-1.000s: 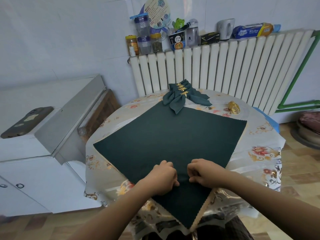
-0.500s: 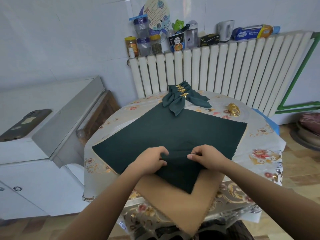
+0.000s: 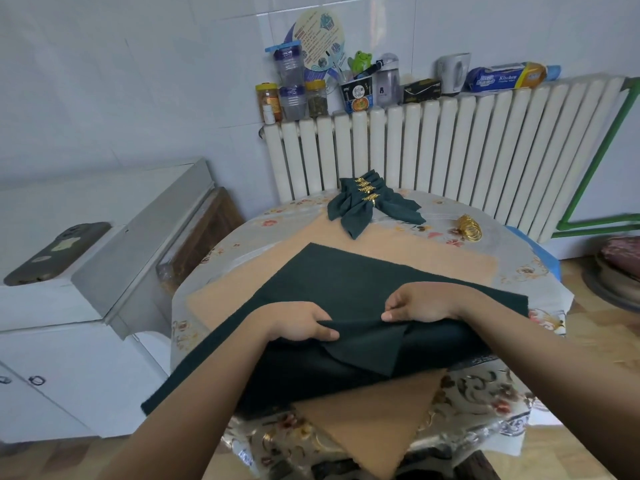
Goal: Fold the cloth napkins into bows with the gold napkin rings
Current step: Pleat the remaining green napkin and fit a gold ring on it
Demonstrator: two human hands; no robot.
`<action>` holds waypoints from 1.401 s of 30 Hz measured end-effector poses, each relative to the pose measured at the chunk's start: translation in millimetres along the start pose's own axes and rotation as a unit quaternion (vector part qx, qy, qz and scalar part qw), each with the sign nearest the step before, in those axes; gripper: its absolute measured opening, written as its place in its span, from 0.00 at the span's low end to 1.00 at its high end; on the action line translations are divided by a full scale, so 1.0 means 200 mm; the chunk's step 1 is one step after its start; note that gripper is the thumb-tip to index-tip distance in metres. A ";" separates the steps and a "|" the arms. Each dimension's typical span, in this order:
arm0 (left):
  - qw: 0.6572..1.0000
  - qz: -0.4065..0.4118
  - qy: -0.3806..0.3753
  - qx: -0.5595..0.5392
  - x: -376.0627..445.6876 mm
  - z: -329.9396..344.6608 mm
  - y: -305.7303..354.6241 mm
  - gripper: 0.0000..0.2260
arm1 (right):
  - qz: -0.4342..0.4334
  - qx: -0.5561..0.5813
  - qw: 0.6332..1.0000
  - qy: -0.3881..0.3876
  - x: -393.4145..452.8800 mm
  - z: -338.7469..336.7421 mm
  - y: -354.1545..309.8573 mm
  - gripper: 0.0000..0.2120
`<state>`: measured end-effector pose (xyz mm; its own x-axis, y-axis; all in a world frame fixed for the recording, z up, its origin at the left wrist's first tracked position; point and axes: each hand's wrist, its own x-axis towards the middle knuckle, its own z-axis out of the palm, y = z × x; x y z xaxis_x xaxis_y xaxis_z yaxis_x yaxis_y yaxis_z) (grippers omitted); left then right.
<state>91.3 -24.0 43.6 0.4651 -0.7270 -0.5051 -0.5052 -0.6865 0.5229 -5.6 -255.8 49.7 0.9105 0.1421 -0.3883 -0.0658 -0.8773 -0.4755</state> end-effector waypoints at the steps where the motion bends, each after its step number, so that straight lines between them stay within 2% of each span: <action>1: 1.000 0.000 0.009 0.005 0.02 -0.01 0.00 0.07 | -0.001 -0.004 1.000 0.009 0.02 -0.01 0.00 0.13; 4: 0.997 -0.022 0.055 0.052 0.07 -0.03 -0.03 0.12 | 0.001 -0.006 0.997 0.077 0.10 -0.02 0.01 0.10; 7: 0.989 -0.080 0.093 0.081 0.15 -0.04 -0.09 0.14 | 0.023 0.021 0.988 0.149 0.22 0.00 0.03 0.05; 9: 0.974 -0.127 0.156 0.107 0.19 -0.03 -0.13 0.13 | 0.025 -0.004 0.980 0.198 0.28 0.03 0.03 0.12; 11: 0.947 -0.154 0.247 0.136 0.23 0.00 -0.14 0.13 | 0.005 -0.076 0.966 0.246 0.32 0.05 0.03 0.20; 13: 0.929 -0.120 0.317 0.146 0.26 0.03 -0.18 0.17 | -0.035 -0.102 0.967 0.229 0.38 0.07 0.02 0.21; 15: 0.937 -0.036 0.314 0.146 0.27 0.05 -0.20 0.16 | -0.058 -0.091 0.980 0.164 0.43 0.12 0.02 0.22; 17: 0.958 0.013 0.260 0.123 0.28 0.06 -0.22 0.15 | -0.060 -0.064 0.987 0.135 0.48 0.17 0.03 0.19; 21: 0.983 0.014 0.172 0.060 0.29 0.05 -0.25 0.23 | -0.060 -0.023 0.978 0.197 0.53 0.20 0.06 0.09; 24: 0.989 0.016 0.142 0.021 0.31 -0.02 -0.29 0.24 | -0.058 -0.047 0.973 0.218 0.59 0.16 0.06 0.10; 26: 0.978 0.012 0.208 -0.013 0.35 -0.06 -0.30 0.15 | -0.066 -0.001 0.961 0.269 0.63 0.10 0.05 0.10; 28: 0.954 -0.017 0.297 -0.042 0.42 -0.14 -0.33 0.07 | -0.050 0.071 0.949 0.304 0.71 0.02 0.05 0.16; 30: 0.934 -0.060 0.345 -0.065 0.48 -0.19 -0.36 0.08 | -0.018 0.106 0.950 0.294 0.77 -0.04 0.07 0.21; 31: 0.930 -0.081 0.352 -0.071 0.53 -0.21 -0.38 0.10 | 0.003 0.104 0.956 0.273 0.83 -0.07 0.09 0.19; 34: 0.915 -0.127 0.382 -0.023 0.65 -0.26 -0.42 0.15 | 0.049 0.009 0.975 0.216 0.94 -0.08 0.14 0.14; 36: 0.902 -0.140 0.409 -0.005 0.70 -0.28 -0.44 0.15 | 0.059 -0.028 0.971 0.231 1.01 -0.08 0.16 0.13; 39: 0.880 -0.165 0.444 -0.026 0.77 -0.32 -0.48 0.14 | 0.061 -0.012 0.958 0.280 1.11 -0.09 0.17 0.14; 42: 0.874 -0.172 0.453 -0.044 0.79 -0.34 -0.52 0.11 | 0.052 0.001 0.954 0.294 1.16 -0.08 0.17 0.12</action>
<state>266.8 -67.9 -43.3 0.9830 -0.1613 0.0880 -0.1835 -0.8352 0.5184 209.9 -260.2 -43.4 0.9705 -0.2286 0.0769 -0.1688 -0.8713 -0.4607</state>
